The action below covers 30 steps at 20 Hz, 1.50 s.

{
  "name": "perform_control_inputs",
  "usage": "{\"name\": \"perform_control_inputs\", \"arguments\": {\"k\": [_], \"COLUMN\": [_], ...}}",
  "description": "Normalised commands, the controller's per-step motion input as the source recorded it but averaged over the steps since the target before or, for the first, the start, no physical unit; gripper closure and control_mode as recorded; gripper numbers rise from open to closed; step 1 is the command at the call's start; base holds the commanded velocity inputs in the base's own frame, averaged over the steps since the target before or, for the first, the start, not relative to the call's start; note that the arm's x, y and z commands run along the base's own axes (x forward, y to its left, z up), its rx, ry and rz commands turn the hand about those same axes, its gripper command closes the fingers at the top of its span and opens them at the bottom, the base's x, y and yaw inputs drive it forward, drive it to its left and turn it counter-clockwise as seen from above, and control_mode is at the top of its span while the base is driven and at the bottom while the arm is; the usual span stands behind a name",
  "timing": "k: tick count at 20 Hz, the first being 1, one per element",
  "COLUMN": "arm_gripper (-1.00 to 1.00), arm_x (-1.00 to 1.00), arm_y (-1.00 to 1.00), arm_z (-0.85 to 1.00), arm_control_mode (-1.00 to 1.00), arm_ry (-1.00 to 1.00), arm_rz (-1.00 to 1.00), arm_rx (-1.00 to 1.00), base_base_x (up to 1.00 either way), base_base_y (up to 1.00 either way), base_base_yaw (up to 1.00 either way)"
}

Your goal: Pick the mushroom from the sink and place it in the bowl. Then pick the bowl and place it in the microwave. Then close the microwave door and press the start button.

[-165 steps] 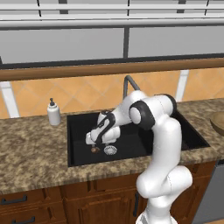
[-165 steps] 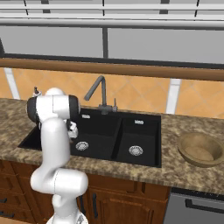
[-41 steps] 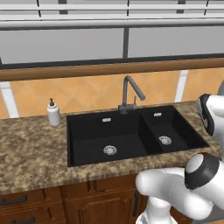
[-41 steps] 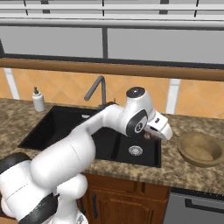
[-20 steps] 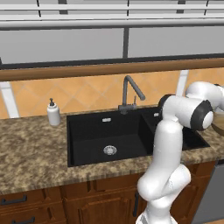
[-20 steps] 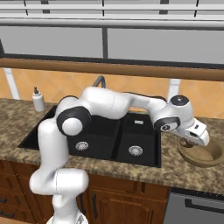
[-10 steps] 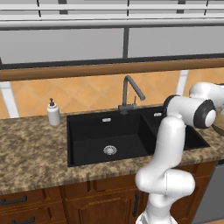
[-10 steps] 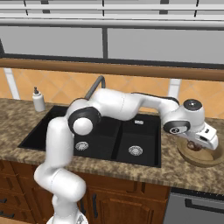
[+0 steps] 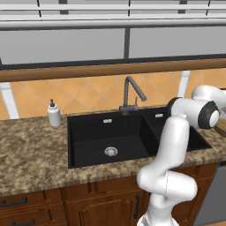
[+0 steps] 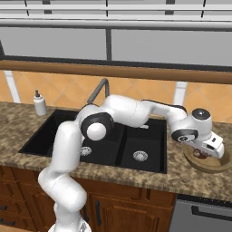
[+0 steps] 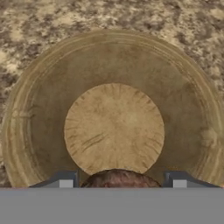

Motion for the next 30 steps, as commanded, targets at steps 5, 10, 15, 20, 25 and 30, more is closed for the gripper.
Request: {"name": "perform_control_inputs", "arguments": {"k": [5, 10, 15, 20, 25, 30], "arm_gripper": [1.0, 1.0, -1.0, -1.0, -1.0, -1.0], "arm_x": [0.3, 0.21, 0.21, 0.07, -0.14, -0.14], "arm_y": [0.0, 0.0, -0.1, -0.02, 0.26, 0.47], "arm_z": [-0.39, -0.41, -0.22, -0.01, 0.23, 0.53], "arm_control_mode": [-1.0, -1.0, -1.0, -1.0, -1.0, -1.0], "arm_ry": [0.01, 0.0, 0.0, 0.0, -0.03, -0.04], "arm_rz": [0.0, 0.01, 0.03, 0.01, 0.02, 0.01], "arm_rx": [0.0, 0.0, 0.0, 0.0, -0.03, -0.11], "base_base_x": [0.0, 0.0, 0.0, 0.0, 0.0, 0.0], "base_base_y": [0.0, 0.0, 0.0, 0.0, 0.0, 0.0], "base_base_yaw": [0.0, 0.0, 0.0, 0.0, 0.0, 0.0]}}
